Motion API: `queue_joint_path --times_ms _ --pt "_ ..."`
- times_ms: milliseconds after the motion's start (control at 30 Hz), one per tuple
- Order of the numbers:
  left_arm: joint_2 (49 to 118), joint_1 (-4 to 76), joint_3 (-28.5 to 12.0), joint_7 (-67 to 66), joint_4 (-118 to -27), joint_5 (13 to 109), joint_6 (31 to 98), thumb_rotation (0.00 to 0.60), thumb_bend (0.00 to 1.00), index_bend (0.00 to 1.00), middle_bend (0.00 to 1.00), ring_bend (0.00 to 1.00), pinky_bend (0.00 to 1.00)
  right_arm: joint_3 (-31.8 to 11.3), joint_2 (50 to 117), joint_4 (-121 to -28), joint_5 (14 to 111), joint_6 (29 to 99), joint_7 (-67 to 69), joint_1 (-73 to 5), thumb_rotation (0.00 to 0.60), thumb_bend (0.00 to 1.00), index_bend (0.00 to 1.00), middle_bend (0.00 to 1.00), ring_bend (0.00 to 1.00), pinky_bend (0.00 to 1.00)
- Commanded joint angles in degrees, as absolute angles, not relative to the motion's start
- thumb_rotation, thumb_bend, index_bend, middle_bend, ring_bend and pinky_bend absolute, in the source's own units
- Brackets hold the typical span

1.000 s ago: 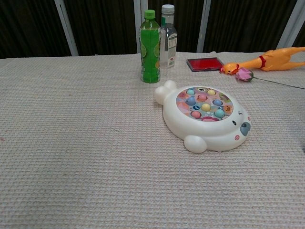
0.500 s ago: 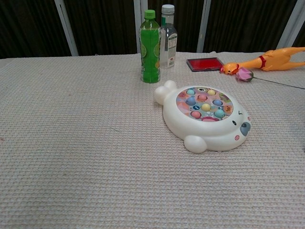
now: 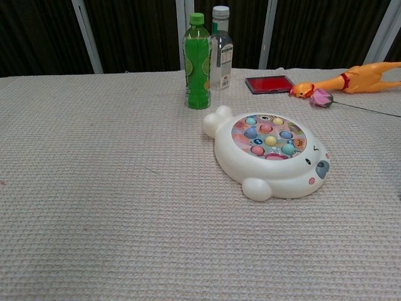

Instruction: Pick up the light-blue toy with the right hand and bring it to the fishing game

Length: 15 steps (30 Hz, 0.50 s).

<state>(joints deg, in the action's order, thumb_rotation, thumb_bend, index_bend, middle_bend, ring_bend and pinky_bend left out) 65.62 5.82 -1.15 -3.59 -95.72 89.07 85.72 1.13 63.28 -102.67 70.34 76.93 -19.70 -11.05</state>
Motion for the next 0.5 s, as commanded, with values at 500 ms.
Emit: queue_joint_path --times_ms 500 --pt "65.6 5.5 -1.1 -3.4 -95.8 89.4 86.4 0.600 0.00 0.00 0.00 0.00 0.00 0.4 63.2 -102.6 70.3 75.9 -20.1 -10.5 0.600 0.18 0.00 0.00 0.00 0.00"
